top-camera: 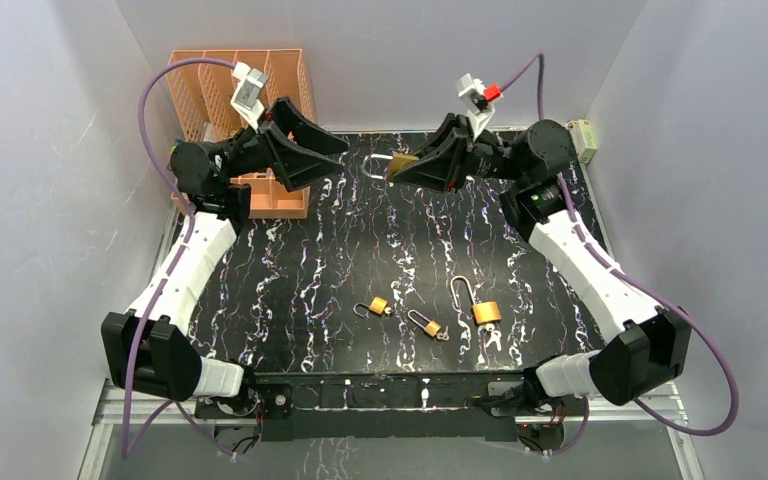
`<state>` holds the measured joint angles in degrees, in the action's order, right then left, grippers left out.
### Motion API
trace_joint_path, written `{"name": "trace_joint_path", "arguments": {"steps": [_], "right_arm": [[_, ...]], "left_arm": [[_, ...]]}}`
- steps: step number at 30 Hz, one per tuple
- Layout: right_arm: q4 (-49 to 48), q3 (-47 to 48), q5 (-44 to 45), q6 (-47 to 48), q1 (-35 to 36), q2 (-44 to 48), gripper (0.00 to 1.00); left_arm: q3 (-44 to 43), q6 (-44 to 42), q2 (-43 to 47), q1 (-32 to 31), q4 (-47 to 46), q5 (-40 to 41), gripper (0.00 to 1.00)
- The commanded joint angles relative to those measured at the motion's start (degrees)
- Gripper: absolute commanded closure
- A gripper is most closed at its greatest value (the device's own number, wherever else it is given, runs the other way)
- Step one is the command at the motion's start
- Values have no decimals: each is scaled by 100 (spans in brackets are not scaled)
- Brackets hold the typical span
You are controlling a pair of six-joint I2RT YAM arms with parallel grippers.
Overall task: Lock with the key
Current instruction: Lock the lock.
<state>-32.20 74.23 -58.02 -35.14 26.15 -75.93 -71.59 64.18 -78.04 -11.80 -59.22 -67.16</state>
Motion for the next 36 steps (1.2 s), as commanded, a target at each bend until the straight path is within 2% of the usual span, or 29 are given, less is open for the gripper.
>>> {"name": "trace_joint_path", "arguments": {"steps": [1, 3, 7, 14, 16, 17, 18, 20, 21, 36], "right_arm": [[-642, 331, -656, -682, 27, -228, 100], [-660, 401, -656, -734, 25, -324, 100], [-704, 452, -589, -766, 28, -398, 100], [-960, 425, -438, -893, 24, -449, 100], [-1040, 440, -433, -954, 27, -491, 100], [-1057, 445, -431, -969, 28, -509, 100], [-1067, 449, -435, -976, 29, -520, 100], [-1074, 455, -437, -987, 28, -536, 100], [-1070, 460, -440, -992, 27, -546, 100], [-1004, 550, -359, -1078, 46, -673, 100]], "left_arm": [[-92, 163, 74, -88, -337, -211, 31], [-155, 168, 0, -185, -343, -230, 32], [-256, 136, -124, -394, -340, -299, 43], [-83, 45, -114, -493, -351, -425, 47], [-45, 30, -99, -495, -351, -438, 51], [-34, 23, -98, -491, -353, -439, 55], [-30, 12, -99, -491, -354, -439, 63], [-34, 16, -108, -497, -351, -415, 94], [-30, 17, -117, -494, -350, -400, 100], [-9, -51, -264, -667, -340, -275, 100]]}}
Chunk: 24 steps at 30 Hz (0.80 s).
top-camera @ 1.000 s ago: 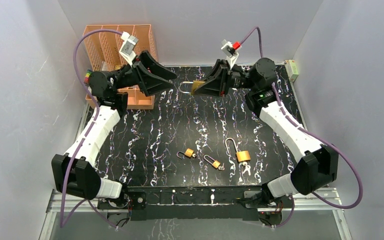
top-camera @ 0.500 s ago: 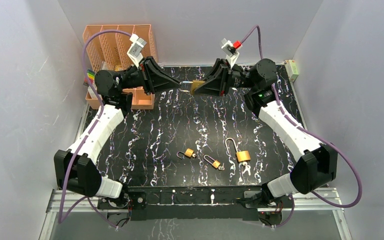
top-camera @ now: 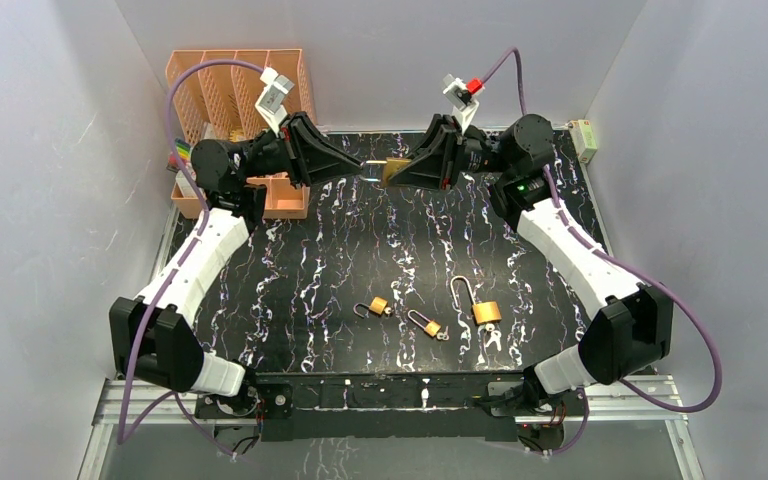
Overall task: Lock with the key
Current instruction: Lock the lock.
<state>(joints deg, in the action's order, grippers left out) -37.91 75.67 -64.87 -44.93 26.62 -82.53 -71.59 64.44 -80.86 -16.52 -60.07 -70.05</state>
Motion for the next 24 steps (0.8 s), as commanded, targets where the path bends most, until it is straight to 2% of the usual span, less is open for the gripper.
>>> {"name": "trace_joint_path", "arguments": {"steps": [1, 7, 17, 24], "right_arm": [[-435, 412, 367, -105, 17, -24, 100], [-460, 431, 641, -54, 173, -110, 100], [-593, 481, 1067, -13, 341, -206, 100], [-371, 293, 1773, 821, 344, 124, 100]], "left_arm": [[6, -99, -4, -265, -257, 45, 100], [81, -298, -233, -752, -265, 195, 100], [436, -941, -329, -1013, 122, 465, 100], [635, -1224, -169, -1104, 619, 520, 100]]}}
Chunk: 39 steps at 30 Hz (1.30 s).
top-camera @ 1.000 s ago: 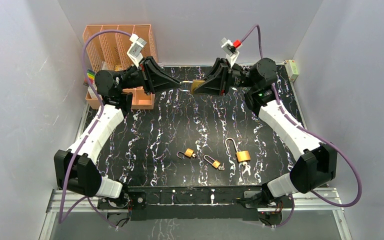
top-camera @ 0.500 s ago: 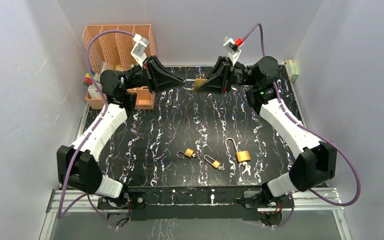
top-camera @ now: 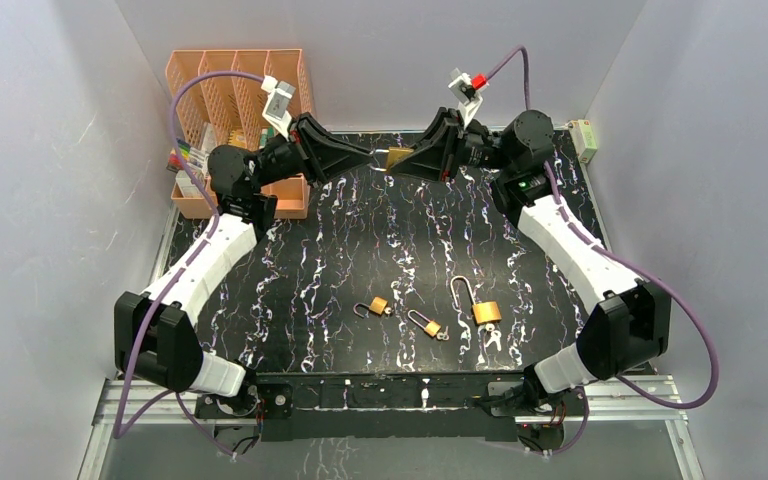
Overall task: Lock with the key
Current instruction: Lock the lock.
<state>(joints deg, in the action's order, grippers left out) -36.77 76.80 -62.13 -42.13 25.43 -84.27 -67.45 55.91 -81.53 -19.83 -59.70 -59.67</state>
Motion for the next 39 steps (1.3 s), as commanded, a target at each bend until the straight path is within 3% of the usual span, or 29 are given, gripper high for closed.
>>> {"name": "trace_joint_path", "arguments": {"steps": [1, 8, 15, 27, 29, 35, 39], "right_arm": [[-461, 185, 1569, 641, 463, 321, 100], [-507, 486, 1527, 622, 552, 114, 100], [-488, 479, 1697, 672, 1011, -98, 100], [-11, 202, 1823, 1032, 1000, 315, 100], [94, 145, 1889, 1096, 951, 415, 100], [-372, -620, 2759, 1181, 737, 1077, 100], [-681, -835, 3031, 1214, 706, 1286, 100]], "left_arm": [[226, -372, -95, -784, 616, -525, 100], [273, -707, -122, -933, 893, -369, 100], [9, -1251, -492, -1479, 1277, 227, 100], [-163, -1859, -26, -1489, 1908, 1287, 100], [-138, -1882, 56, -1481, 1931, 1327, 94], [302, -1673, 550, -1465, 1435, 1520, 53], [513, -1089, 581, -1445, 585, 1194, 42]]}}
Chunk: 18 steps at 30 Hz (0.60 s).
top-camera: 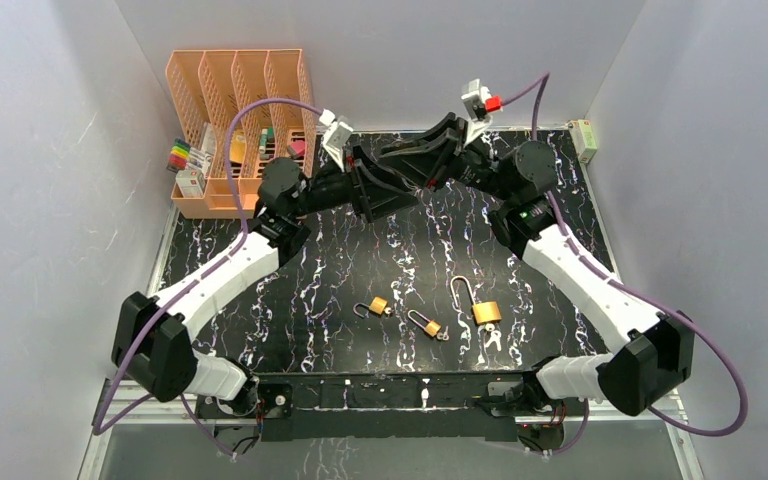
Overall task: Lock with the key
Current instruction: Lock the lock.
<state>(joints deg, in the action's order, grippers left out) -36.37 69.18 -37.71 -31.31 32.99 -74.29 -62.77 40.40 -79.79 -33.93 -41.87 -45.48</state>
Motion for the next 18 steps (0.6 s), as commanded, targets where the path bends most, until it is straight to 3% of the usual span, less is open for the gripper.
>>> {"name": "trace_joint_path", "arguments": {"steps": [1, 5, 18], "right_arm": [[-829, -100, 634, 93, -55, 301, 100], [-1333, -191, 834, -144, -91, 285, 100], [-2142, 81, 743, -977, -92, -163, 100]], "left_arm": [[46, 624, 362, -35, -1404, -346, 40], [85, 1079, 245, -35, -2044, -506, 36], [-118, 986, -15, -59, -2100, 102, 36]]}}
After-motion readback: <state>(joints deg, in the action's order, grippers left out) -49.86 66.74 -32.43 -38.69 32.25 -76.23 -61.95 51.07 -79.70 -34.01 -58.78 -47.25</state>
